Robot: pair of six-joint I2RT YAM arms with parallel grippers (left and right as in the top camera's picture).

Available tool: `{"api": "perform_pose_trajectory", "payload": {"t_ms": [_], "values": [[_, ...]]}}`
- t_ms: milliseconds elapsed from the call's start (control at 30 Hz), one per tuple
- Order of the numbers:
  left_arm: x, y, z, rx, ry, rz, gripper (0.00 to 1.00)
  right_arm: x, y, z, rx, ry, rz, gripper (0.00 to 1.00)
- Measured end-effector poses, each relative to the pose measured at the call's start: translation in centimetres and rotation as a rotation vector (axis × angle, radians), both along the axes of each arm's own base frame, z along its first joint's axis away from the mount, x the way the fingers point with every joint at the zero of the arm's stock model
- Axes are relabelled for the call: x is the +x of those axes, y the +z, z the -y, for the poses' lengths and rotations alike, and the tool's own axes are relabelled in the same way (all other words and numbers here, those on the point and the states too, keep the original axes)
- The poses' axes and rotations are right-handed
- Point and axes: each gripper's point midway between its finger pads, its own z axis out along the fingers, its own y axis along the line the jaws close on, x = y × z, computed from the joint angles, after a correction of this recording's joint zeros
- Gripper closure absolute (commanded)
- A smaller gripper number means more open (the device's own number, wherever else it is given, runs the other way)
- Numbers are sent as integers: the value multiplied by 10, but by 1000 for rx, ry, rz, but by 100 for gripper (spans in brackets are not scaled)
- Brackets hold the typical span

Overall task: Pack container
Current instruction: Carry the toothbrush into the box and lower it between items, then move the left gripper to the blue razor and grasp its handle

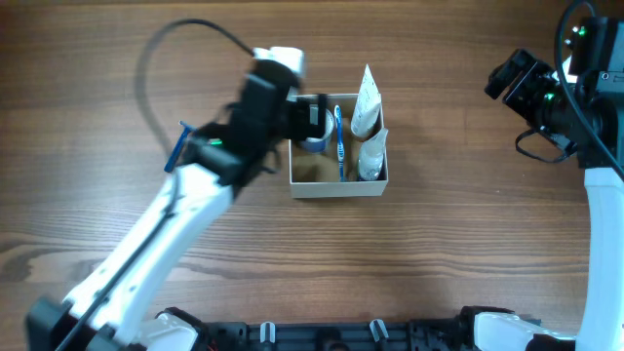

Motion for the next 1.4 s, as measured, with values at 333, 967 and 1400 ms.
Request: {"api": "perform_pose_trajectory", "payload": {"t_ms": [333,967,1400], "values": [[23,-91,-158,125,330,-316,12,0,0,0,0,0,0,0],[27,-194,-231,266,229,-524,34,0,0,0,0,0,0,0],[26,-231,-237,306,181,-581,45,0,0,0,0,0,0,0]]}}
